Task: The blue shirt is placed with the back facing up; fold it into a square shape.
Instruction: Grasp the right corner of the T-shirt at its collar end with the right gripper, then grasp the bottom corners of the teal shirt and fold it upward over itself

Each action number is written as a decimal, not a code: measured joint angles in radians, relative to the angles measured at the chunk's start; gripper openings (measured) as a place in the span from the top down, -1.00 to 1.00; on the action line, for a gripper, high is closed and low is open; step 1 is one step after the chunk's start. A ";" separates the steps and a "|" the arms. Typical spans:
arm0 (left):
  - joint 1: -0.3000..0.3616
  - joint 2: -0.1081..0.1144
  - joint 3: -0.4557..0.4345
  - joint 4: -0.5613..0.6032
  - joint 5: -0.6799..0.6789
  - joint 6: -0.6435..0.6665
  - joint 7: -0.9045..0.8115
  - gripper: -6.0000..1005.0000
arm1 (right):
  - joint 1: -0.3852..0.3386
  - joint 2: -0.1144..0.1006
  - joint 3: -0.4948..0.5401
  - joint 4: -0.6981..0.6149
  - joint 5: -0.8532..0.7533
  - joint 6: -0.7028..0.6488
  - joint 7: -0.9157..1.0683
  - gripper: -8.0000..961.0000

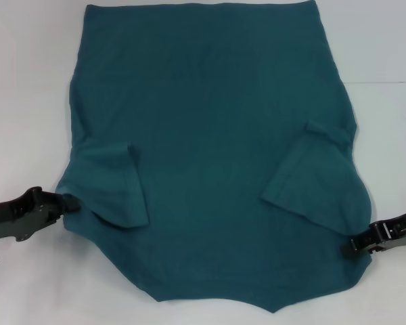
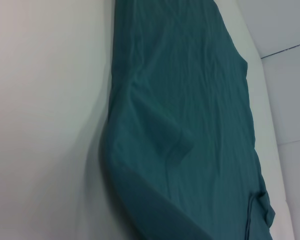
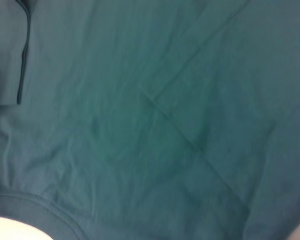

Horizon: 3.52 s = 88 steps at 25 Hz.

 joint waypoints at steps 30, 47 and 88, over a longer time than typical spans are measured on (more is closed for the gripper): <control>0.047 0.009 0.013 0.106 0.154 0.222 0.014 0.92 | -0.084 -0.028 0.016 -0.083 0.001 -0.243 -0.017 0.85; 0.037 0.013 0.005 0.147 0.174 0.332 0.018 0.92 | -0.110 -0.037 0.142 -0.080 0.033 -0.274 -0.135 0.85; -0.393 0.030 0.388 -0.132 0.174 -0.756 -0.252 0.92 | 0.136 0.039 -0.094 0.073 0.285 0.899 -0.037 0.85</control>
